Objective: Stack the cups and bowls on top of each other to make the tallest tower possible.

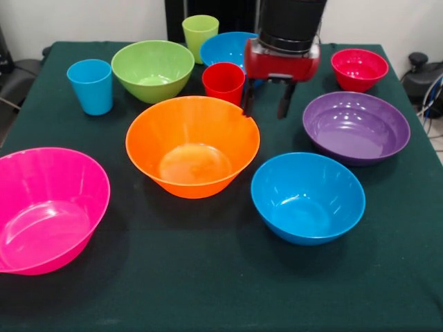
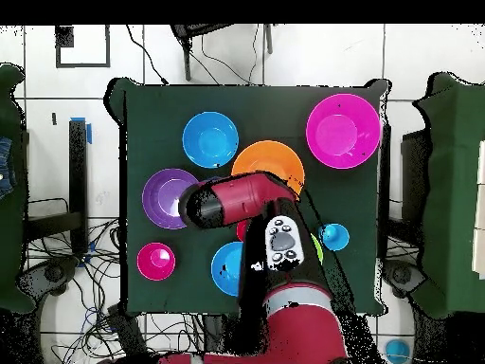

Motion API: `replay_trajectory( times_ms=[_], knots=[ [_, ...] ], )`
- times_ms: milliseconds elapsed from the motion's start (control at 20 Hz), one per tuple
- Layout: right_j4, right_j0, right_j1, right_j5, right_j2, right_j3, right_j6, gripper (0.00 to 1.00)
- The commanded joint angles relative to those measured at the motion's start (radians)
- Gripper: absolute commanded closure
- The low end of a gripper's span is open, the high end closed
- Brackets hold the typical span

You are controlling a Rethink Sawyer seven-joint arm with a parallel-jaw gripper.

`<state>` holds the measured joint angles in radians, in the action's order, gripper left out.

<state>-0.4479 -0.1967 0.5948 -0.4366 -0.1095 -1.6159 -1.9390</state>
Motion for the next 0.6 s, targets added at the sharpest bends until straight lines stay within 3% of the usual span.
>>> replay_trajectory(
  times_ms=[50,200,600],
  knots=[
    [-0.127,-0.101,-0.045,-0.119,-0.151,0.08,0.336,0.0],
    [-0.146,-0.154,-0.042,-0.122,-0.191,0.064,0.356,0.0],
    [-0.157,-0.216,-0.063,-0.083,-0.281,0.002,0.297,0.0]
  ],
)
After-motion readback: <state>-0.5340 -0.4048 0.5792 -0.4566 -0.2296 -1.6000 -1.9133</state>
